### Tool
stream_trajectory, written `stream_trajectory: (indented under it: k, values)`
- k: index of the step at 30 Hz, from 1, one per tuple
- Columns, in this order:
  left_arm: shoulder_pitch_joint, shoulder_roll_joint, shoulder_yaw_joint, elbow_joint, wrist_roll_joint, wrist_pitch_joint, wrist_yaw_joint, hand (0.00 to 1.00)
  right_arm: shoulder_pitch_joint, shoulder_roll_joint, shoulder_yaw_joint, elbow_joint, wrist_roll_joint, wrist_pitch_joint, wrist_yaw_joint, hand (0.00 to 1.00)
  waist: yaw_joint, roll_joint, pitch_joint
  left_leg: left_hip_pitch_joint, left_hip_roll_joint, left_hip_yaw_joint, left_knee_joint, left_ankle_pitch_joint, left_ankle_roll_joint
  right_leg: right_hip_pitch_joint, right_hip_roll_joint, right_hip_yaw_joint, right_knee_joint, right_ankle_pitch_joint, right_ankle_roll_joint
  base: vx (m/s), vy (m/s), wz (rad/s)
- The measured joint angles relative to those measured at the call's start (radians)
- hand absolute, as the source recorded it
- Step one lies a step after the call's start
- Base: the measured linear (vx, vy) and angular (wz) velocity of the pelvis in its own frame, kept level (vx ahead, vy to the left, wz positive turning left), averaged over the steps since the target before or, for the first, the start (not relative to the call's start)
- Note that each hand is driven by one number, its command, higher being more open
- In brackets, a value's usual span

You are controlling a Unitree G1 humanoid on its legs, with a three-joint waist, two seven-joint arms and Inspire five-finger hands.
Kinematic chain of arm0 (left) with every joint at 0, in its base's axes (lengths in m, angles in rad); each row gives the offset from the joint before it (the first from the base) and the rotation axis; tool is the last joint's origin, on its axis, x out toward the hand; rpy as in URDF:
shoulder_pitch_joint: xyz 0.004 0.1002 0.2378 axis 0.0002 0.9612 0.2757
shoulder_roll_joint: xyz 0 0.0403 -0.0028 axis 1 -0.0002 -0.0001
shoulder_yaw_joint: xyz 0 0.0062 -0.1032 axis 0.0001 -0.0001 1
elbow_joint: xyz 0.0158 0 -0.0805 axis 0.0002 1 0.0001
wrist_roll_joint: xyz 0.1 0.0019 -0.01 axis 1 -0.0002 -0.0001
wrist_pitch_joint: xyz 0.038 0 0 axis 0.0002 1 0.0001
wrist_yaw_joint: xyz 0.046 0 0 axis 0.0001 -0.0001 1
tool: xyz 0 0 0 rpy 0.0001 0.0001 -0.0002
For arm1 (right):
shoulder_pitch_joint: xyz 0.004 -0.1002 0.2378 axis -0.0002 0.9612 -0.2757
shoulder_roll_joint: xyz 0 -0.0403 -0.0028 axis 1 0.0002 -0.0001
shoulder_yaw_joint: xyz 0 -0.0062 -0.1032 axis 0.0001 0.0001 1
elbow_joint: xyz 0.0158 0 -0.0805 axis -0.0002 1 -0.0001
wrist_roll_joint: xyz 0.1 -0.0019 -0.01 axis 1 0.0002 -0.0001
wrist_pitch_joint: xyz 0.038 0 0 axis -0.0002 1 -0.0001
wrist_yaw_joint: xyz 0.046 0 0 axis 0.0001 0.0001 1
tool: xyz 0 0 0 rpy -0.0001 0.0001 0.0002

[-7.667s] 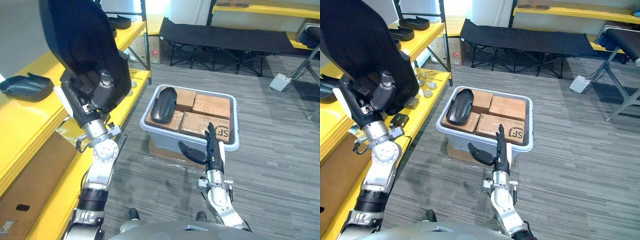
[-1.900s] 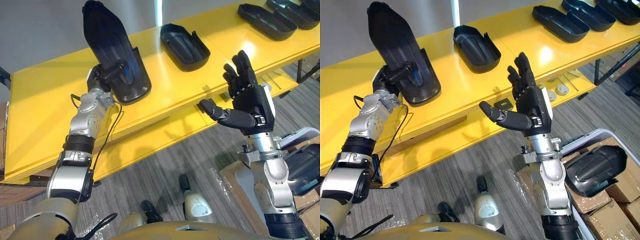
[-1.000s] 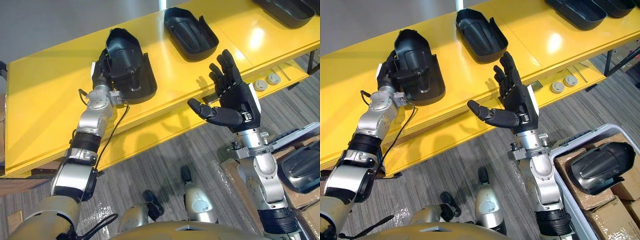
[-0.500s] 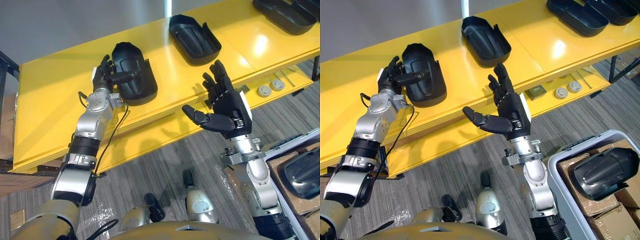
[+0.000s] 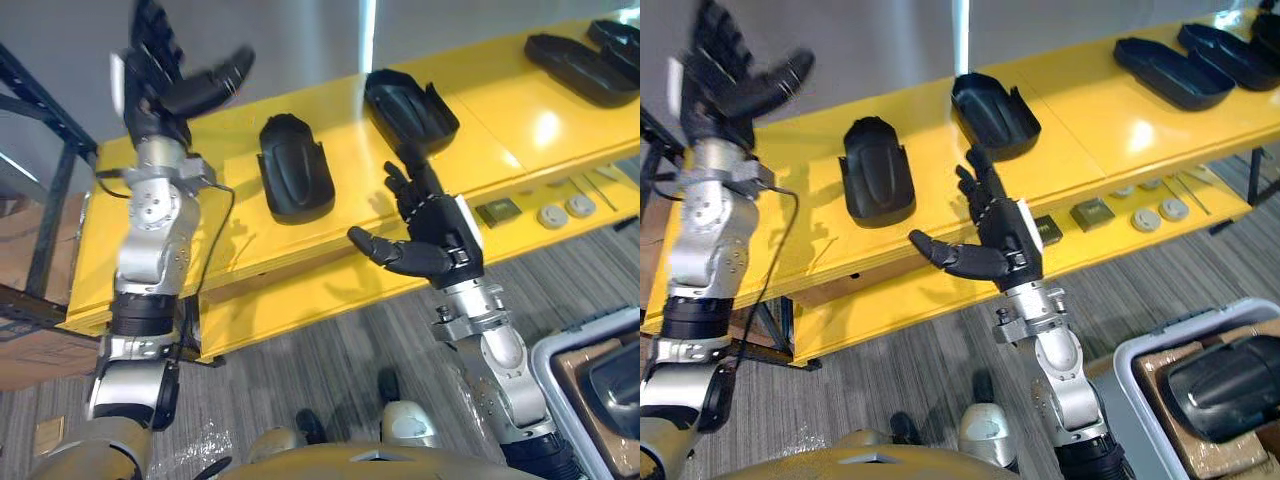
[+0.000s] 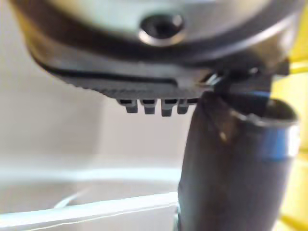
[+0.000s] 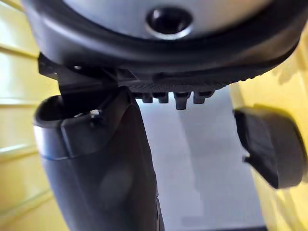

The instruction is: Walk over and take three plastic housings, then place them on the shelf

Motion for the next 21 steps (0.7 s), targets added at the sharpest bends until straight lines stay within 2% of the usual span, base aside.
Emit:
stream_trajectory:
  k: [1, 4, 5, 6, 7, 9, 11, 13, 15, 17, 19, 21]
  values:
    - [0.031, -0.002, 0.008, -0.048, 0.0, -0.02, -0.002, 1.0, -0.009, 0.002, 0.013, 0.0, -0.003, 0.0, -0.003, 1.0, 0.006, 0.001, -0.008, 0.001, -0.002, -0.01, -0.006, 0.005, 0.0, 0.0, -0.001, -0.01, 0.0, -0.003, -0.001, -0.04, -0.018, 0.43]
    - [0.251, -0.069, 0.041, -0.219, 0.0, -0.09, -0.041, 1.0, -0.056, 0.016, 0.038, 0.002, -0.055, 0.001, -0.054, 1.0, 0.055, 0.003, -0.034, -0.002, -0.01, -0.052, -0.033, 0.026, -0.005, 0.007, -0.005, -0.054, 0.0, -0.017, -0.001, -0.04, -0.018, 0.43]
    - [0.362, -0.118, 0.045, -0.256, 0.001, -0.115, -0.061, 1.0, -0.072, 0.029, 0.035, 0.003, -0.078, 0.001, -0.082, 1.0, 0.076, -0.001, -0.033, -0.006, -0.01, -0.066, -0.034, 0.03, -0.008, 0.01, -0.009, -0.067, 0.0, -0.021, -0.006, -0.05, -0.009, 0.35]
    - [0.476, -0.169, 0.044, -0.273, 0.002, -0.131, -0.08, 1.0, -0.087, 0.039, 0.035, 0.008, -0.079, 0.003, -0.104, 1.0, 0.102, -0.008, -0.033, -0.014, -0.01, -0.08, -0.033, 0.028, -0.014, 0.008, -0.01, -0.077, 0.0, -0.025, -0.009, -0.05, -0.006, 0.32]
    - [0.527, -0.192, 0.044, -0.272, 0.002, -0.133, -0.083, 1.0, -0.096, 0.042, 0.035, 0.01, -0.078, 0.004, -0.113, 1.0, 0.11, -0.013, -0.033, -0.022, -0.01, -0.086, -0.027, 0.024, -0.02, 0.005, -0.012, -0.082, 0.0, -0.025, -0.009, -0.05, -0.003, 0.26]
    - [0.698, -0.278, 0.047, -0.264, 0.001, -0.133, -0.081, 1.0, -0.108, 0.069, 0.034, 0.018, -0.077, 0.005, -0.13, 1.0, 0.138, -0.04, -0.026, -0.075, -0.009, -0.114, 0.037, -0.002, -0.033, -0.013, -0.014, -0.086, 0.0, -0.021, -0.006, -0.07, 0.008, 0.18]
    - [0.77, -0.316, 0.035, -0.258, 0.0, -0.134, -0.081, 1.0, -0.104, 0.083, 0.036, 0.036, -0.077, 0.005, -0.136, 1.0, 0.157, -0.054, -0.019, -0.102, 0.0, -0.123, 0.101, -0.028, -0.036, -0.016, -0.013, -0.084, 0.0, -0.017, -0.001, -0.06, 0.019, -0.04]
    - [0.828, -0.347, -0.013, -0.245, 0.003, -0.136, -0.09, 1.0, -0.068, 0.093, 0.052, 0.058, -0.078, 0.007, -0.162, 1.0, 0.17, -0.055, -0.012, -0.112, 0.001, -0.148, 0.17, -0.072, -0.025, 0.003, -0.017, -0.076, 0.0, -0.013, 0.006, -0.06, 0.06, -0.15]
    - [0.846, -0.356, -0.047, -0.244, 0.01, -0.139, -0.107, 1.0, -0.031, 0.107, 0.066, 0.059, -0.078, 0.007, -0.189, 1.0, 0.177, -0.055, -0.012, -0.112, -0.003, -0.144, 0.182, -0.089, -0.021, 0.004, -0.026, -0.069, 0.001, -0.009, 0.011, -0.06, 0.09, -0.11]
    - [0.881, -0.366, -0.074, -0.243, 0.007, -0.156, -0.146, 1.0, 0.012, 0.124, 0.09, 0.062, -0.078, 0.004, -0.203, 1.0, 0.178, -0.049, -0.005, -0.103, -0.011, -0.118, 0.182, -0.116, -0.018, -0.006, -0.042, -0.073, 0.019, -0.011, 0.01, -0.08, 0.122, -0.3]
    - [0.918, -0.368, -0.08, -0.242, 0.001, -0.161, -0.184, 1.0, 0.037, 0.125, 0.124, 0.063, -0.078, -0.007, -0.203, 1.0, 0.173, -0.041, 0.004, -0.071, -0.009, -0.085, 0.179, -0.138, -0.01, -0.005, -0.053, -0.075, 0.065, -0.024, -0.01, -0.04, 0.134, -0.44]
    - [0.92, -0.366, -0.093, -0.236, 0.002, -0.171, -0.187, 1.0, 0.037, 0.123, 0.13, 0.063, -0.078, -0.027, -0.202, 1.0, 0.165, -0.043, 0.003, -0.064, -0.009, -0.085, 0.179, -0.144, -0.009, -0.001, -0.053, -0.083, 0.069, -0.027, -0.015, 0.0, 0.072, -0.11]
